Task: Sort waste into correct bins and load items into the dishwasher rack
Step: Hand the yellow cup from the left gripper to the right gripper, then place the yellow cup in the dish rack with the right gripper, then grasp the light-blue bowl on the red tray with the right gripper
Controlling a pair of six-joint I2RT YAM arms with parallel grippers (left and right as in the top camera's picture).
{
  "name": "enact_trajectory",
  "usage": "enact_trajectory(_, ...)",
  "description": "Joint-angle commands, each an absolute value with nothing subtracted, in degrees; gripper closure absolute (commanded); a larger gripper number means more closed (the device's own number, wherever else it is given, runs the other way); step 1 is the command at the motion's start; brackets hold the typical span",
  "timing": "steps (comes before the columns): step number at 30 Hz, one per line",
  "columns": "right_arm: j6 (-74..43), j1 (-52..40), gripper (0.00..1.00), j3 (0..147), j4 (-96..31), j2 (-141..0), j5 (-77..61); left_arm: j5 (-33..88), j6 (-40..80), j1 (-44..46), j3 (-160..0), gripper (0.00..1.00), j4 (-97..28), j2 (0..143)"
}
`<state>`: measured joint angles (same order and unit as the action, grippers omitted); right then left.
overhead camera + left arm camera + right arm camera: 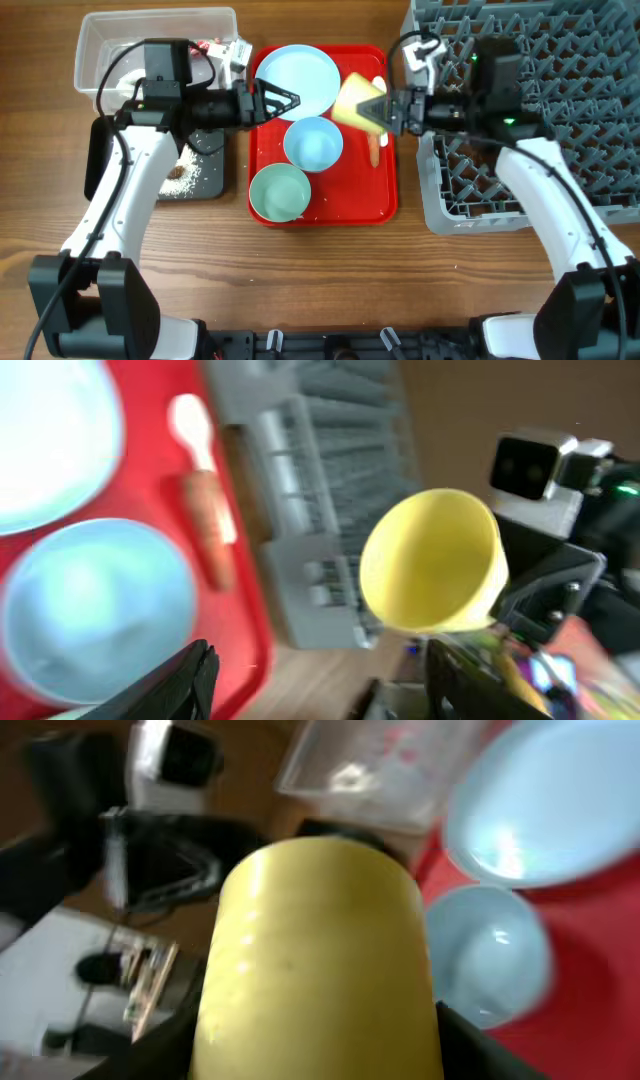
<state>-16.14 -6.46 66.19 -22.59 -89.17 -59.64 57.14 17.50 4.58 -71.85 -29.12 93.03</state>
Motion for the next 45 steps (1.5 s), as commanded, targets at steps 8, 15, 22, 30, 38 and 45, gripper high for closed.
enact_trajectory(8, -12.69, -6.17, 0.34, 94.11, -78.83, -87.81, -6.09, 14.31, 17.12, 12.53, -72.12, 0.23, -35.9, 92.27)
enact_trajectory(15, -11.92, 0.23, 0.34, 93.08, -83.7, -94.11, -4.1, 8.86, 16.73, 12.53, -72.12, 0.16, -40.88, 92.27)
enact_trajectory(22, -9.08, 1.06, 0.33, 93.08, -80.6, -105.95, -4.1, 8.86, 16.73, 12.53, -72.12, 0.13, -41.25, 92.27)
enact_trajectory(30, -7.9, 1.54, 0.08, 93.08, -80.14, -110.98, -4.54, 8.86, 16.73, 12.53, -72.12, 0.11, -41.47, 92.27)
enact_trajectory(38, -10.07, 1.5, 0.0, 102.24, -81.49, -108.66, -4.56, 8.86, 16.73, 12.53, -72.12, 0.11, -41.41, 92.27)
enact_trajectory(45, -16.53, -11.73, 0.02, 108.57, -70.28, -102.0, -8.93, 6.31, 16.82, 2.39, -72.14, 0.03, -44.56, 82.72)
